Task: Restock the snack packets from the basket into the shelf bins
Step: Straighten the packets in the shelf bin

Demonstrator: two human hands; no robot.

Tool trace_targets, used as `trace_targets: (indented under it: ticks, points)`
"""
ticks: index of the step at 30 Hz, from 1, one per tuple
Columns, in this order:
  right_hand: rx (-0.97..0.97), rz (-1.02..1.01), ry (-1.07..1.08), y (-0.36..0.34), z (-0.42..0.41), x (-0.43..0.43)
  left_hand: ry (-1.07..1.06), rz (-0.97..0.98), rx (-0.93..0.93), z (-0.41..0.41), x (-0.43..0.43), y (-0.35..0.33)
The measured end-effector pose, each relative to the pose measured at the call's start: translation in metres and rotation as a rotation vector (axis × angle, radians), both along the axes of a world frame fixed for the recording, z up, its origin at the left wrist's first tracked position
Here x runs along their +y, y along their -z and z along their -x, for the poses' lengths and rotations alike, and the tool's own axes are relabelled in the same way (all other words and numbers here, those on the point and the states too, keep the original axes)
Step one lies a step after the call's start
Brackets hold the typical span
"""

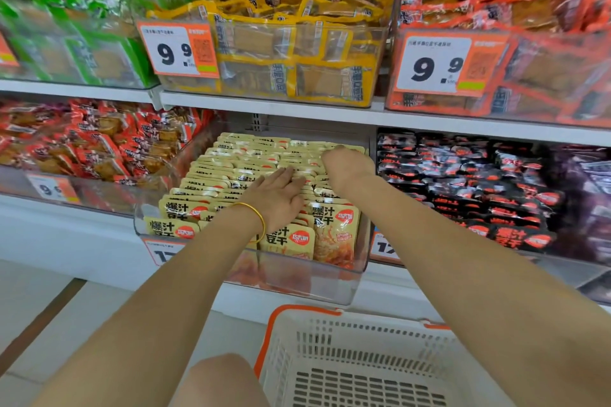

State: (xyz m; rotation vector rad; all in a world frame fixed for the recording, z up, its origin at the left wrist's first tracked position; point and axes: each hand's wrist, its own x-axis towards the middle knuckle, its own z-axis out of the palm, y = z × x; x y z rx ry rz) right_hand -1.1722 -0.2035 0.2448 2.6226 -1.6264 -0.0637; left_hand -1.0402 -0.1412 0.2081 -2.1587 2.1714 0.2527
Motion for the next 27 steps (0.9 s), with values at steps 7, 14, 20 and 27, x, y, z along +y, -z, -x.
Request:
trace_targets:
  ticks: [7,14,20,27]
  points:
    - [-0.014,0.012,-0.032,0.015,0.004,-0.018,-0.013,0.037,0.054,0.004,-0.001,0.001]
    - [0.041,-0.015,-0.069,0.011,0.008,-0.025,-0.014,0.044,0.069,0.007,-0.002,0.001]
    - [0.067,0.075,-0.050,0.005,0.008,-0.021,-0.015,0.054,0.063,0.005,-0.001,0.001]
    - [0.113,0.103,-0.047,0.009,0.008,-0.019,-0.016,0.071,0.061,0.006,0.000,-0.001]
